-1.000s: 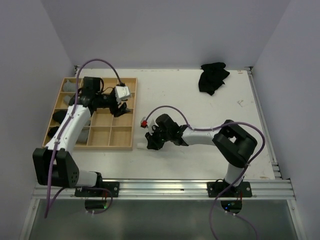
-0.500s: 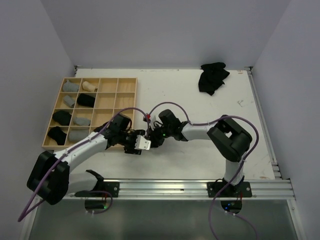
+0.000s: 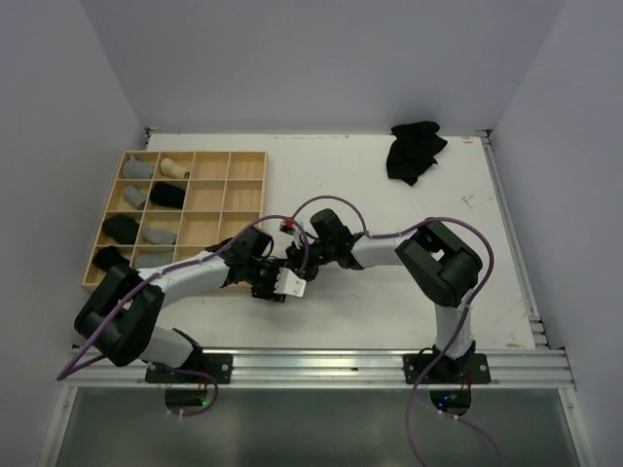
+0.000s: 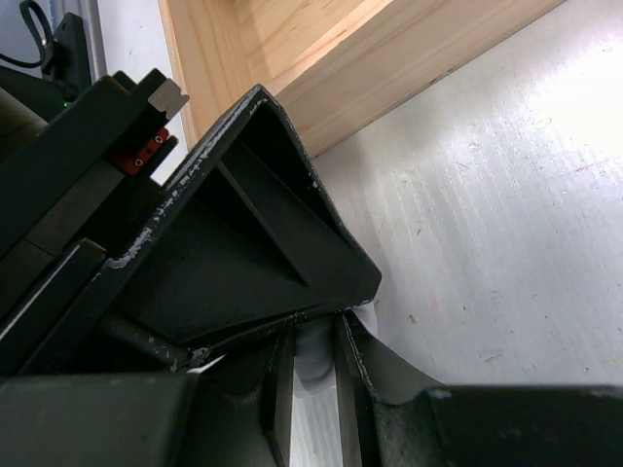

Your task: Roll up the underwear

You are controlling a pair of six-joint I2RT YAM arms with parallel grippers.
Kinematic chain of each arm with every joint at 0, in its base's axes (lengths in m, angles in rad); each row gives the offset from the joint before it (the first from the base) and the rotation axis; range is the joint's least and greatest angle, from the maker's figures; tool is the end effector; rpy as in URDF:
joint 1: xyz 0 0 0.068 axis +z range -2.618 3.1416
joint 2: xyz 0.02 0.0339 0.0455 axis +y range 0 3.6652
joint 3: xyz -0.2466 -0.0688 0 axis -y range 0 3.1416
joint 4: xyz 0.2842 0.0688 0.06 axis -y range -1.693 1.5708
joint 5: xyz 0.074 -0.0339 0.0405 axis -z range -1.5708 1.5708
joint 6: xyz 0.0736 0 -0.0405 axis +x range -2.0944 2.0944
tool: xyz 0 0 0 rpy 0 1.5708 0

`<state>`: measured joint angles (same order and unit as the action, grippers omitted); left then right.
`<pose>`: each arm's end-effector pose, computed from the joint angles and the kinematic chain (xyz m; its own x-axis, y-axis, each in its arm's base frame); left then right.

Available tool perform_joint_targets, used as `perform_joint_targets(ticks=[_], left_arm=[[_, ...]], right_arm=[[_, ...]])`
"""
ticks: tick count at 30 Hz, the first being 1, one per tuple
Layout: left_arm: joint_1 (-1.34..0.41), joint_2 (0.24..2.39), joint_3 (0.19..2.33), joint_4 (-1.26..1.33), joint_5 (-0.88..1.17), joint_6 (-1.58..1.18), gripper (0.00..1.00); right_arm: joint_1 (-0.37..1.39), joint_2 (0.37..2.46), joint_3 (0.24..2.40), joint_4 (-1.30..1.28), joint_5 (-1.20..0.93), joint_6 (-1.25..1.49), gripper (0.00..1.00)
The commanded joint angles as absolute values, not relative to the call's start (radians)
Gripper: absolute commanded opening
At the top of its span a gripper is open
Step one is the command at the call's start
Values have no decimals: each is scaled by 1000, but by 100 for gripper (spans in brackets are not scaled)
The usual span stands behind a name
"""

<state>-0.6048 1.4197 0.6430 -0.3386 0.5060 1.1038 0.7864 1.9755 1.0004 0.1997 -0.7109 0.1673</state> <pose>0.2170 -0.1934 0.0766 0.2681 0.7641 -0.5867 0.9625 -0.1866 0.1968 0.2619 0.3304 0.0478 -0.6317 -0.4543 -0.6281 -0.7711 0.2851 0.5693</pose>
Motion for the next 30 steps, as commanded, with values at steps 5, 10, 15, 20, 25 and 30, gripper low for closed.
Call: perform_joint_targets(ticks=[5,10,15,20,25,30], left_arm=[[-626,1549,672,-319,456,1091,54],[-626,1623,713,-386,440,1088,26],[-627,1660,723,-462,430,1118,2],[-627,1690,718,-489,411,1108,0],[-627,1692,730,-486,410,1040,0],[-626,1704,825,-563,471,968,0]], right_arm=[[787,2103,907,-55,-563,133,9],[767,2022,913,-107,-540,115,18],[744,1925,971,-210,-519,92,31],[657,1762,1014,-261,-472,115,36],[554,1585,1014,-275,-420,141,41],[471,1459,1015,-301,-351,147,46]])
